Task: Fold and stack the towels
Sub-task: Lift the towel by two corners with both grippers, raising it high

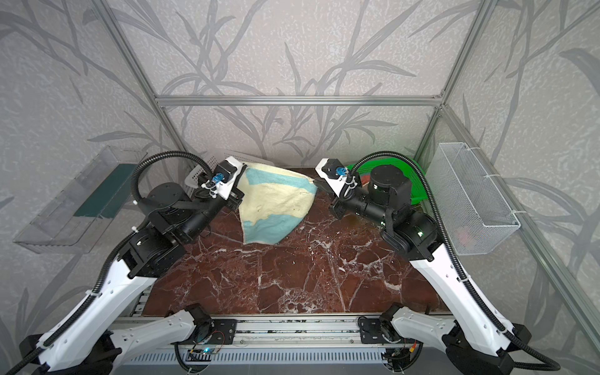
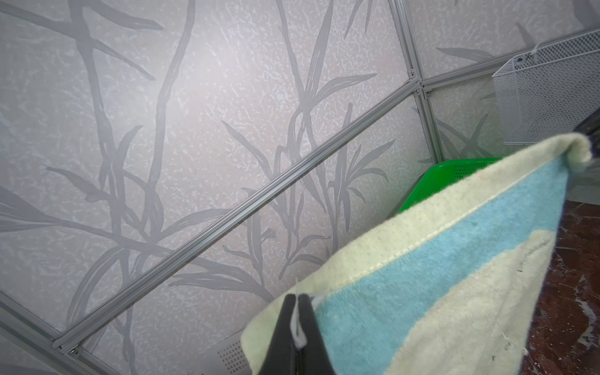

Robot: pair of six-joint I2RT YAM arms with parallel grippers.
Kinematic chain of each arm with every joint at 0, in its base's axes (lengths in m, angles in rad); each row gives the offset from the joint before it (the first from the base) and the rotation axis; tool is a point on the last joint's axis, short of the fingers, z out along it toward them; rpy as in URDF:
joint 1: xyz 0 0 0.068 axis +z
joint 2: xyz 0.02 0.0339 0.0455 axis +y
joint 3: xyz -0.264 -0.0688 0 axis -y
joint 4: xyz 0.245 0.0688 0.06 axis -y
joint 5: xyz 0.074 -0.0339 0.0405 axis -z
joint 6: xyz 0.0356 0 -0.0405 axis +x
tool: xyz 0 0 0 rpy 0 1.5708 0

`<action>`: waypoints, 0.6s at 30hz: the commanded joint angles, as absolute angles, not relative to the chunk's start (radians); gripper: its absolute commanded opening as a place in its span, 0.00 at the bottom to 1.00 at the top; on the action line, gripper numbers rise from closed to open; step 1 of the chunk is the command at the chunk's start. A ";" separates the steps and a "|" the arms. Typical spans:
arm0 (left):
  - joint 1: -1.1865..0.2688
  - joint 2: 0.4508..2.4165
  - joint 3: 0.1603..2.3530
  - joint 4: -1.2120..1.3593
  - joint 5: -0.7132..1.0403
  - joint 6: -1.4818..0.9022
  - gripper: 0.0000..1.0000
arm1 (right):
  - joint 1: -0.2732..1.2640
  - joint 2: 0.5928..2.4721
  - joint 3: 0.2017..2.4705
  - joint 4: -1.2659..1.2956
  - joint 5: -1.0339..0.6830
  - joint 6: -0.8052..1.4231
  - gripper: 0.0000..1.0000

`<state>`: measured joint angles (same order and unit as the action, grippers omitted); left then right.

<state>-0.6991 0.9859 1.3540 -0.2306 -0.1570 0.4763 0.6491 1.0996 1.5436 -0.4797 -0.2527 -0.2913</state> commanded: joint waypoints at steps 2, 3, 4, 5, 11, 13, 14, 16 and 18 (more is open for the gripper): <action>-0.695 0.967 1.379 -0.288 -0.148 0.449 0.00 | 0.646 1.084 1.587 -0.450 -0.321 -0.234 0.00; -0.695 0.967 1.379 -0.288 -0.152 0.450 0.00 | 0.647 1.091 1.590 -0.451 -0.308 -0.234 0.00; -0.695 0.970 1.378 -0.284 -0.157 0.453 0.00 | 0.646 1.097 1.592 -0.454 -0.296 -0.233 0.00; -0.695 0.976 1.376 -0.276 -0.167 0.456 0.00 | 0.647 1.103 1.594 -0.455 -0.285 -0.236 0.00; -0.692 1.072 1.369 -0.213 -0.267 0.523 0.00 | 0.646 1.171 1.575 -0.450 -0.160 -0.277 0.00; -0.688 1.131 1.384 -0.207 -0.295 0.542 0.00 | 0.642 1.206 1.570 -0.450 -0.093 -0.300 0.00; -0.684 1.164 1.395 -0.207 -0.306 0.546 0.00 | 0.637 1.224 1.564 -0.446 -0.057 -0.310 0.00; -0.669 1.231 1.417 -0.208 -0.319 0.545 0.00 | 0.623 1.262 1.558 -0.436 -0.003 -0.323 0.00; -0.645 1.301 1.439 -0.202 -0.318 0.534 0.00 | 0.598 1.301 1.543 -0.411 0.022 -0.330 0.00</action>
<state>-0.6701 1.2404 1.3972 -0.2230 -0.2768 0.5217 0.6258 1.2648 1.5620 -0.4599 -0.0826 -0.3023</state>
